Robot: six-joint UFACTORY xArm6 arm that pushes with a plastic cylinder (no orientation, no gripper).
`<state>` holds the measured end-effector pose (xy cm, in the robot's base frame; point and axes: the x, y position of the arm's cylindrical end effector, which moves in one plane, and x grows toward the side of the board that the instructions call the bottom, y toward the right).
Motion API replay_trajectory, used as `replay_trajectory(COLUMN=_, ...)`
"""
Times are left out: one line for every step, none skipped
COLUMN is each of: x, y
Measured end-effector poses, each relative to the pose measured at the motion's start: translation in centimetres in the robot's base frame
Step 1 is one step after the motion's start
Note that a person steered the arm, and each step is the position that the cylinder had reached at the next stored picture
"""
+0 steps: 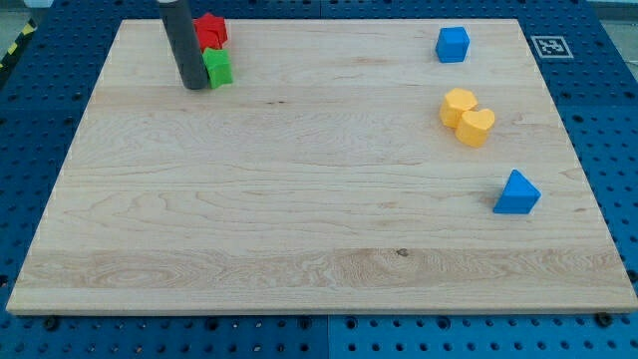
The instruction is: Push the green star into the red circle
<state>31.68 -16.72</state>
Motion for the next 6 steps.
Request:
replay_trajectory(x=-0.4, y=0.0)
replay_trajectory(x=2.1, y=1.2)
replay_trajectory(x=2.6, y=5.9)
replay_trajectory(x=2.6, y=8.6)
replay_trajectory(x=2.0, y=4.9)
replay_trajectory(x=0.6, y=1.3)
